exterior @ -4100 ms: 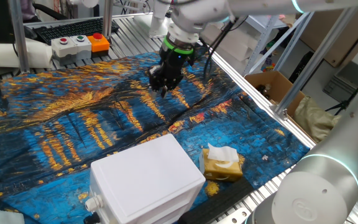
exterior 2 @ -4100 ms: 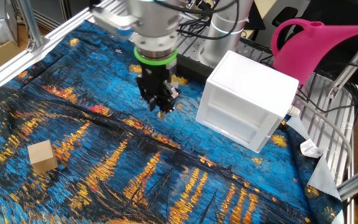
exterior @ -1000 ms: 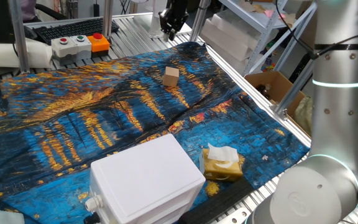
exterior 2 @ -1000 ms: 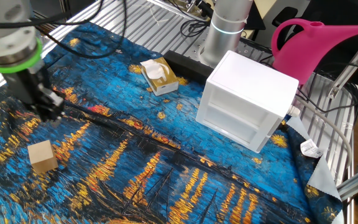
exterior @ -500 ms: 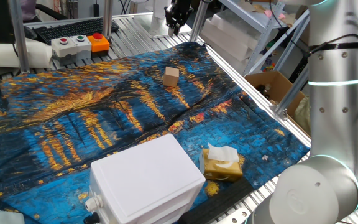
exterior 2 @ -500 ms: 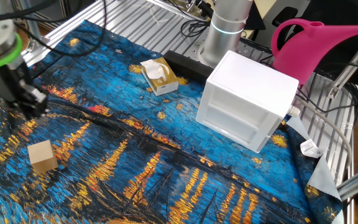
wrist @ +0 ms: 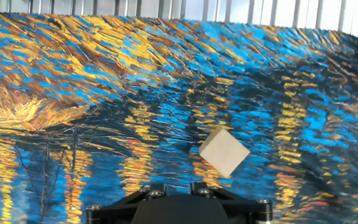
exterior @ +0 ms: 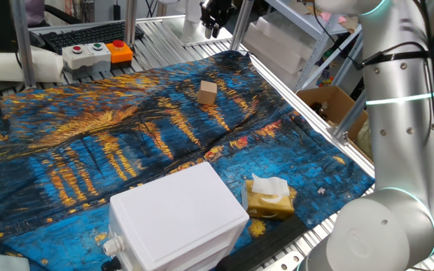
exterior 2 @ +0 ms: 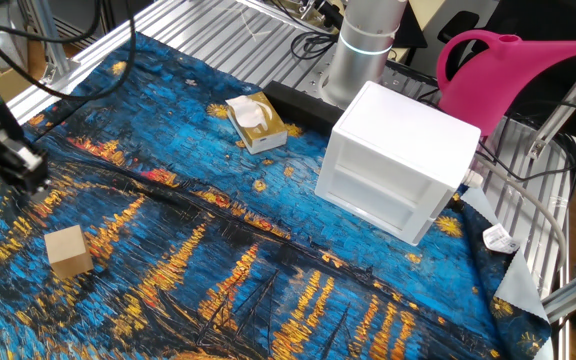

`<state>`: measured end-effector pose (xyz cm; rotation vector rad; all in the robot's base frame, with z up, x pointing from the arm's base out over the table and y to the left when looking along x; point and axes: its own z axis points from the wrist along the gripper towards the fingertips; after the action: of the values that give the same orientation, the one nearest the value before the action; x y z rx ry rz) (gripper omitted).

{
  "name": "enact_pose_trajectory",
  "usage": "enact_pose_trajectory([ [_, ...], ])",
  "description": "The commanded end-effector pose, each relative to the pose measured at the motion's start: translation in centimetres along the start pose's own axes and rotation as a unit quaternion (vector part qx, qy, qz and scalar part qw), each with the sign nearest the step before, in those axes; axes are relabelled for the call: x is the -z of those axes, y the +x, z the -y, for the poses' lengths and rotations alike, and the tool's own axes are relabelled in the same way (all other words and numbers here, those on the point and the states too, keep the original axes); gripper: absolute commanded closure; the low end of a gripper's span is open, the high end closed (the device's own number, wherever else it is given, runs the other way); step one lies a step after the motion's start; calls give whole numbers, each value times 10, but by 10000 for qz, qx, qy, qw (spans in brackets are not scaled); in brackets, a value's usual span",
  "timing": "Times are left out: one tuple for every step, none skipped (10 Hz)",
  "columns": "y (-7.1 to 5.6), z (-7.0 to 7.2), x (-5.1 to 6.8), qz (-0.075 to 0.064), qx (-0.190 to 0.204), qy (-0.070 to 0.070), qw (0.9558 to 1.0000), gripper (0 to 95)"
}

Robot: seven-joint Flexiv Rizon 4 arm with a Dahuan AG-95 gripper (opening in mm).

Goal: Pick up the small block on the left and move it to the right

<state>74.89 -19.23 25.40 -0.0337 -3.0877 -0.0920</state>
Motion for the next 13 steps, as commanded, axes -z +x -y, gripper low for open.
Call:
enact_pose_trajectory([
  [2,2,0,49,-628,-127,9979,760],
  [1,2,-1,32,-888,-266,9957,760],
  [1,2,-3,14,-1005,-347,9943,760],
  [-1,2,-6,11,-998,-349,9944,760],
  [-3,4,-9,14,-980,-349,9946,760],
  [-6,6,-13,18,-927,-347,9951,760],
  [-9,8,-15,24,-846,-340,9958,760],
  [-11,10,-17,30,-807,-340,9962,760],
  [-12,12,-21,52,-729,-321,9968,570],
  [-12,14,-27,126,-771,-237,9967,570],
  [-11,16,-32,246,-819,-225,9961,380],
  [-10,18,-41,486,-772,-197,9956,190],
  [-8,22,-48,528,-681,-110,9962,190],
])
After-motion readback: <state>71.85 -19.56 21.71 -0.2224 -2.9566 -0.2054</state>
